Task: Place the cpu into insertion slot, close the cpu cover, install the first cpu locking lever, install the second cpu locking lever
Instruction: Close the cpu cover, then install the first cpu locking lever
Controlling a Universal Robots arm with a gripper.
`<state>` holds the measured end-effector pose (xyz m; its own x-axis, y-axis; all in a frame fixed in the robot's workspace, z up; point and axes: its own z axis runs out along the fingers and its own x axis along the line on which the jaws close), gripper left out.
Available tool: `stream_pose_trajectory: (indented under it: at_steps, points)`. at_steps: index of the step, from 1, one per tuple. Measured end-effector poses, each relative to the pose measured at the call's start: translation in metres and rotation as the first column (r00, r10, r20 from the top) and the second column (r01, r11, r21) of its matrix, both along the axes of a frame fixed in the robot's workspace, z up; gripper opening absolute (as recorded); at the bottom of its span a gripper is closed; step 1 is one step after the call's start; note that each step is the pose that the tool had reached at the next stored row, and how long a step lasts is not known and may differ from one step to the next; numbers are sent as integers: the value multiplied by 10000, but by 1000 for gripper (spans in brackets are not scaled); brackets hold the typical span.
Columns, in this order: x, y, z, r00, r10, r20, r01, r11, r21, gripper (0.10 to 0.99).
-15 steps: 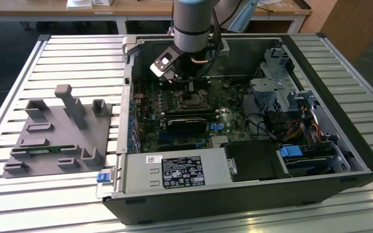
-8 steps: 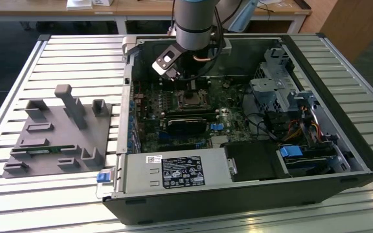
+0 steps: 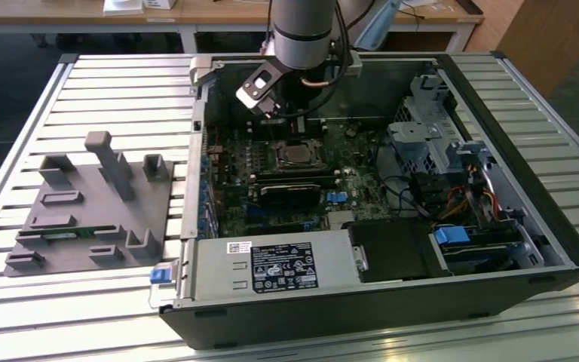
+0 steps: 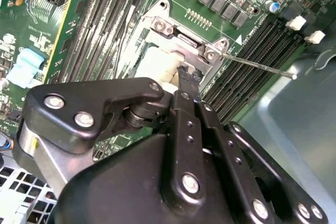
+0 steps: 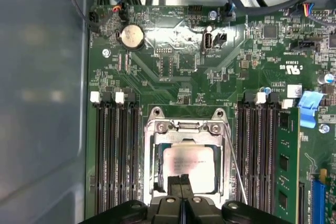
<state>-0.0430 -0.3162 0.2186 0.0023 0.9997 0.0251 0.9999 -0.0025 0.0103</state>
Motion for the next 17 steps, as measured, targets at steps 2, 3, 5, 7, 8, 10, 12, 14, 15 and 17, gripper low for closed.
stream_pose_trajectory:
  at_steps: [2,3,5,7,8,10,12,14,15,17]
  points:
    - [23,0,0,10000,-2,-1,2,10000,-2,106]
    - [38,0,0,10000,-1,-1,1,10000,-2,106]
    - [57,0,0,10000,-1,-1,1,10000,0,106]
    - [76,0,0,10000,-1,-1,1,10000,0,106]
    - [85,0,0,10000,-2,-1,2,10000,1,106]
    - [98,0,0,10000,-1,-1,1,10000,1,106]
    - [100,0,0,10000,-3,-1,3,10000,1,106]
    - [101,0,0,10000,-2,-1,2,10000,0,106]
    - [101,0,0,10000,-1,-1,1,10000,0,106]
    - [101,0,2,10000,-2,-2,2,10000,0,106]
